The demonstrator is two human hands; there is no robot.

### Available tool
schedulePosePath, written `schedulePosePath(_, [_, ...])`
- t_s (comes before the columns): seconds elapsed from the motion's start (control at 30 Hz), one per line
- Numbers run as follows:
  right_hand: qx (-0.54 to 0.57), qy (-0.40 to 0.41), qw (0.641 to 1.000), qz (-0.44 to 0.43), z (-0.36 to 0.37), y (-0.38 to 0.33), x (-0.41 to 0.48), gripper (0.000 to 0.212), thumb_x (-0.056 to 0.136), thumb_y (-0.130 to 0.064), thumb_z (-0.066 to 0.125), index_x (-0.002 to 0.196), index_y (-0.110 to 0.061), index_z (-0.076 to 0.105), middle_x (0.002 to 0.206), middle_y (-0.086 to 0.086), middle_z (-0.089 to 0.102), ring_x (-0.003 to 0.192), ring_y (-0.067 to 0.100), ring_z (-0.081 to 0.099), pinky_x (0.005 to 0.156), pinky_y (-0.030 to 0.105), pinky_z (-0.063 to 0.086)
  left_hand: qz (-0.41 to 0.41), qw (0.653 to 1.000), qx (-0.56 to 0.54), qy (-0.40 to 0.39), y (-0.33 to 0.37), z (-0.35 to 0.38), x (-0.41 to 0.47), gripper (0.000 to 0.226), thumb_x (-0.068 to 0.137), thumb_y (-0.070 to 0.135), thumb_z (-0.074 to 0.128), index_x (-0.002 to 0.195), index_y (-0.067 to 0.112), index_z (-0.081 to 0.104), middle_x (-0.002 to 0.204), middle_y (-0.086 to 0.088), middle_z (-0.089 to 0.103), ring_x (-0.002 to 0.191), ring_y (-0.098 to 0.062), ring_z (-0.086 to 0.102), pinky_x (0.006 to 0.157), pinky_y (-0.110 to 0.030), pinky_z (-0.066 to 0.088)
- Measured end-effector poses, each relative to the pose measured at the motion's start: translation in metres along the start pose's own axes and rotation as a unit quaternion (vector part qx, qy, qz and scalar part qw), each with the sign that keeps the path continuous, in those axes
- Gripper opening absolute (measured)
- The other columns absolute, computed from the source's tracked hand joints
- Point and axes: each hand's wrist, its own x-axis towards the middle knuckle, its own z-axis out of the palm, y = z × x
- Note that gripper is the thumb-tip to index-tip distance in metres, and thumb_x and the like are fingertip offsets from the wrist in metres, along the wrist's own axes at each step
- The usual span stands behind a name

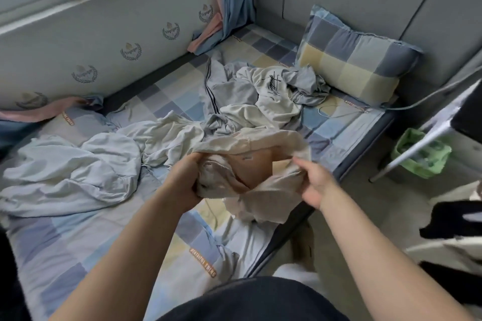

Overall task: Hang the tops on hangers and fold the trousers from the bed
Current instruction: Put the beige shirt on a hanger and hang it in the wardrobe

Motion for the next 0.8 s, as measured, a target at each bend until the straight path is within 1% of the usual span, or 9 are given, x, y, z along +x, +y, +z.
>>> schedulePosePath(0.07, [0.040, 0.029, 0.995, -0.087, -0.014, 0.009, -0.036, 0.024, 0.096, -0.008, 0.060, 0.119, -0.005, 0.066, 0.107, 0.019, 0.071, 0.086, 0.031, 0.071, 0.074, 0.040, 0.058, 0.017, 0.999, 0.014, 0.025, -0.008, -0.017, -0.012, 0.025, 0.100, 0.009, 0.048, 0.098, 0.002, 0.072, 0.092, -0.015, 0.074, 0.082, -0.025, 0.072, 0.074, -0.037, 0.059])
schedulePosePath(0.13, [0.059, 0.040, 0.987, -0.146, -0.031, 0.011, -0.080, 0.018, 0.096, -0.004, 0.058, 0.110, -0.008, 0.069, 0.097, 0.014, 0.075, 0.081, 0.026, 0.074, 0.068, 0.038, 0.061, 0.045, 0.998, 0.044, 0.005, -0.015, -0.017, -0.025, 0.029, 0.098, 0.000, 0.042, 0.098, 0.000, 0.071, 0.091, -0.017, 0.073, 0.079, -0.025, 0.070, 0.065, -0.033, 0.058])
schedulePosePath(0.23, [0.083, 0.072, 0.970, -0.216, -0.058, 0.008, -0.152, 0.015, 0.095, -0.006, 0.059, 0.099, -0.013, 0.072, 0.091, 0.008, 0.076, 0.079, 0.021, 0.074, 0.062, 0.032, 0.059, 0.086, 0.991, 0.076, -0.070, -0.023, 0.009, -0.047, 0.029, 0.097, -0.002, 0.043, 0.106, 0.000, 0.070, 0.098, -0.019, 0.072, 0.084, -0.026, 0.070, 0.068, -0.035, 0.058])
schedulePosePath(0.3, [0.095, 0.107, 0.957, -0.254, -0.076, 0.010, -0.200, 0.015, 0.095, -0.008, 0.060, 0.106, -0.011, 0.070, 0.098, 0.010, 0.074, 0.088, 0.023, 0.072, 0.077, 0.035, 0.058, 0.108, 0.980, 0.103, -0.134, -0.030, 0.038, -0.069, 0.023, 0.097, 0.001, 0.047, 0.113, -0.001, 0.064, 0.099, -0.018, 0.070, 0.085, -0.024, 0.069, 0.068, -0.034, 0.057])
schedulePosePath(0.37, [0.122, 0.145, 0.942, -0.279, -0.099, 0.014, -0.244, 0.022, 0.095, -0.009, 0.060, 0.116, -0.008, 0.065, 0.109, 0.017, 0.068, 0.101, 0.030, 0.066, 0.095, 0.045, 0.050, 0.130, 0.963, 0.128, -0.198, -0.038, 0.069, -0.096, 0.013, 0.096, 0.003, 0.052, 0.103, 0.003, 0.064, 0.084, -0.011, 0.070, 0.072, -0.015, 0.070, 0.059, -0.028, 0.056])
schedulePosePath(0.43, [0.147, 0.185, 0.922, -0.306, -0.124, 0.019, -0.288, 0.027, 0.096, -0.009, 0.059, 0.122, -0.003, 0.063, 0.116, 0.020, 0.067, 0.108, 0.033, 0.064, 0.101, 0.048, 0.048, 0.140, 0.943, 0.152, -0.260, -0.048, 0.102, -0.127, 0.007, 0.097, 0.008, 0.058, 0.100, 0.005, 0.063, 0.082, -0.009, 0.069, 0.072, -0.015, 0.068, 0.063, -0.031, 0.056])
schedulePosePath(0.5, [0.168, 0.214, 0.900, -0.341, -0.150, 0.022, -0.333, 0.024, 0.096, -0.010, 0.058, 0.117, -0.005, 0.067, 0.113, 0.016, 0.072, 0.105, 0.030, 0.070, 0.090, 0.042, 0.058, 0.148, 0.921, 0.170, -0.319, -0.061, 0.140, -0.161, 0.014, 0.097, 0.012, 0.060, 0.107, 0.002, 0.062, 0.090, -0.014, 0.067, 0.080, -0.022, 0.067, 0.074, -0.039, 0.056])
schedulePosePath(0.6, [0.189, 0.258, 0.865, -0.387, -0.199, 0.027, -0.401, 0.019, 0.095, -0.011, 0.059, 0.111, -0.007, 0.070, 0.108, 0.015, 0.075, 0.100, 0.028, 0.073, 0.073, 0.036, 0.061, 0.162, 0.882, 0.180, -0.404, -0.090, 0.200, -0.225, 0.013, 0.098, 0.018, 0.061, 0.101, 0.005, 0.062, 0.084, -0.011, 0.065, 0.071, -0.017, 0.065, 0.064, -0.032, 0.057])
schedulePosePath(0.8, [0.163, 0.357, 0.795, -0.462, -0.311, 0.023, -0.531, 0.015, 0.096, -0.010, 0.059, 0.104, -0.010, 0.071, 0.104, 0.013, 0.076, 0.095, 0.024, 0.073, 0.077, 0.034, 0.059, 0.209, 0.791, 0.191, -0.543, -0.159, 0.317, -0.371, 0.023, 0.088, 0.036, 0.062, 0.080, 0.015, 0.065, 0.076, -0.006, 0.067, 0.073, -0.018, 0.067, 0.070, -0.037, 0.055])
